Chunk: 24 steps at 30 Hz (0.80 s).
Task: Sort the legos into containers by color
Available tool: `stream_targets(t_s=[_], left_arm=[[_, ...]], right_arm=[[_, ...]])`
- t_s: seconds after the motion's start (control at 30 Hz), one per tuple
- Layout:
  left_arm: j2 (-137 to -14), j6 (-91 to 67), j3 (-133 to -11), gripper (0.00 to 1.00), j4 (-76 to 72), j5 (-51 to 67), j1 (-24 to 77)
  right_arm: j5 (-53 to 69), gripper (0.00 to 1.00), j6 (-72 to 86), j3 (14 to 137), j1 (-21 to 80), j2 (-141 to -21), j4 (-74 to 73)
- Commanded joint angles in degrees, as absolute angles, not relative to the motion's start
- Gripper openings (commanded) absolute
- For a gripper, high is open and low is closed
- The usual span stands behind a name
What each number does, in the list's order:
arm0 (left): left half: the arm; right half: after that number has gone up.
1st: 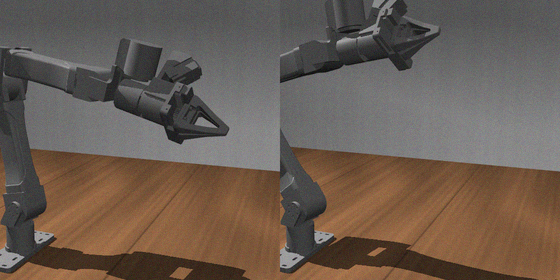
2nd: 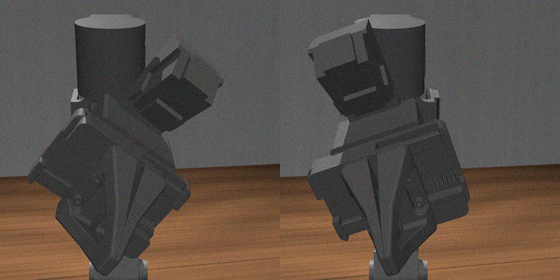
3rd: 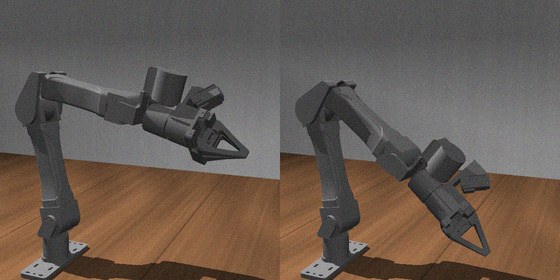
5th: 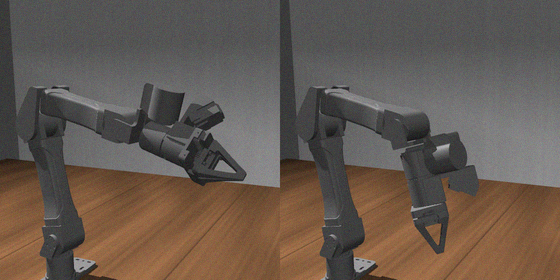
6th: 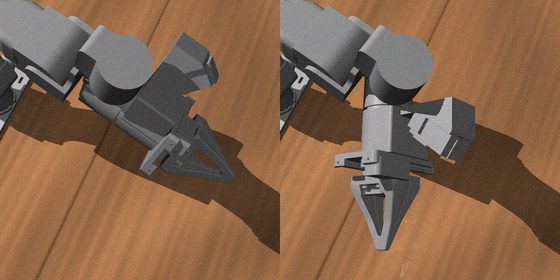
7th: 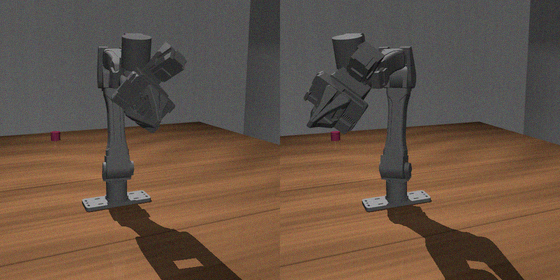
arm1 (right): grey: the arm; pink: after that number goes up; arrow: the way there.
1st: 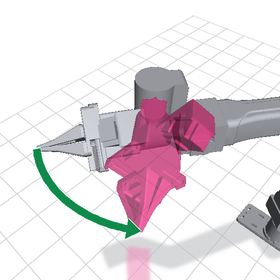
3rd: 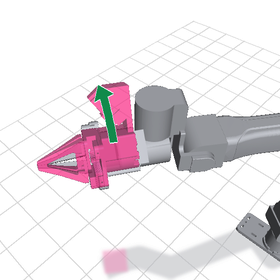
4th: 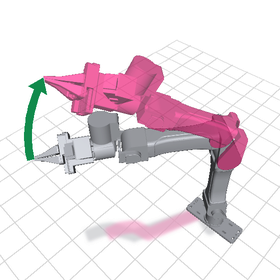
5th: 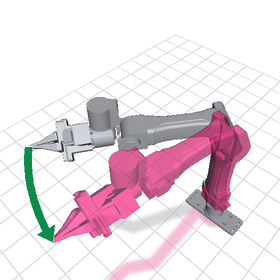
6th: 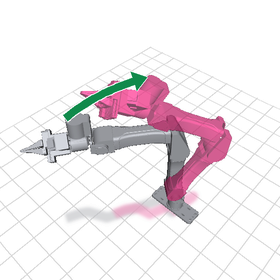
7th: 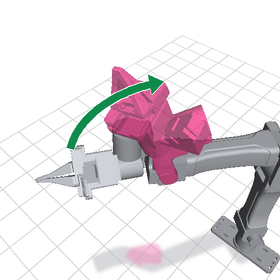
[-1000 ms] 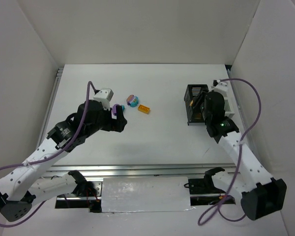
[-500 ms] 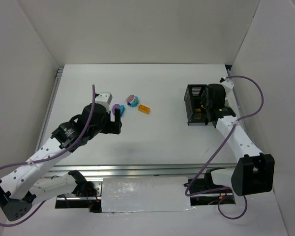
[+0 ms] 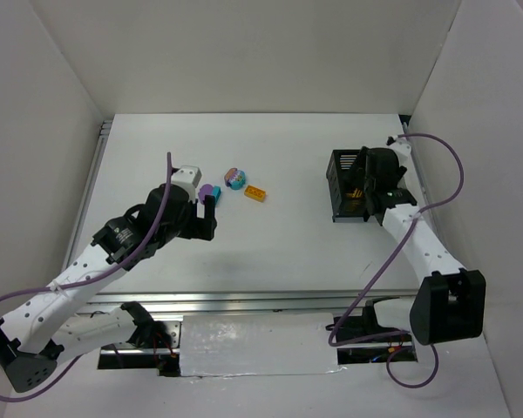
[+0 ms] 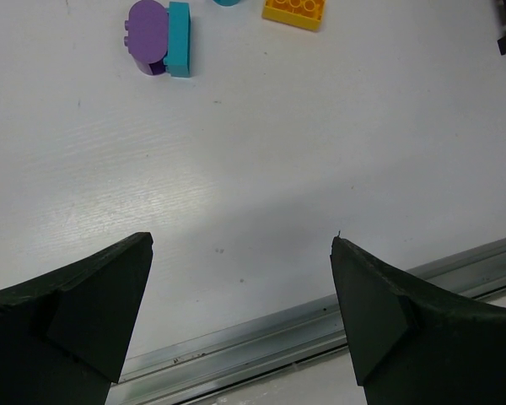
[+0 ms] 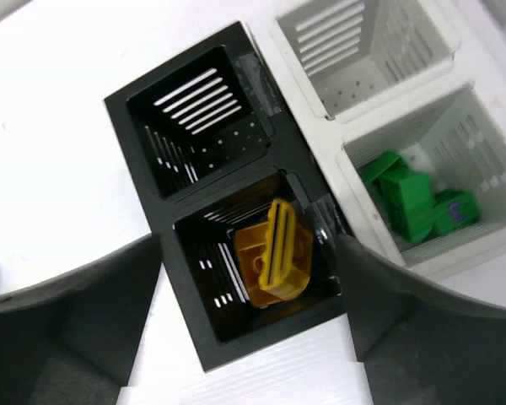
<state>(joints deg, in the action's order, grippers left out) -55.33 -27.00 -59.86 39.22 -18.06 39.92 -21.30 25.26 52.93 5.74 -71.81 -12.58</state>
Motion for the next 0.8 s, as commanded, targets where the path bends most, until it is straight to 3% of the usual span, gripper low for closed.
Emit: stream_targets(t_s=[0.0,0.2,0.4,0.57,0.77], left_arm=[[-54.5,-25.9,-59.9,0.99,37.4,-17.1,39.6],[-53.9,-27.9,-59.9,1.00,37.7,-20.0,38.6],[-53.9,-33.1,-60.4,1.00,40.2,-27.8,33.5],[-53.8,-32.3,-59.7,0.99,39.5,-27.3,33.0],[-54.9,-30.9,-59.7,1.00,39.4,-25.8,32.9]], right_arm=[[-19.1,0.95,24.3,54.1,6.2,-67.9,-8.2],[-4.7,0.96,20.3,55.1,14.9,-65.7,-5.2],[2.0,0.96,9.5,72.1,28.9,-88.1,-16.0],[11.3,0.96,-1.6,85.5,30.6,-103.2,-25.6],[12.0,0.94,-8.1,100.1,31.2,-117.3,-33.3]])
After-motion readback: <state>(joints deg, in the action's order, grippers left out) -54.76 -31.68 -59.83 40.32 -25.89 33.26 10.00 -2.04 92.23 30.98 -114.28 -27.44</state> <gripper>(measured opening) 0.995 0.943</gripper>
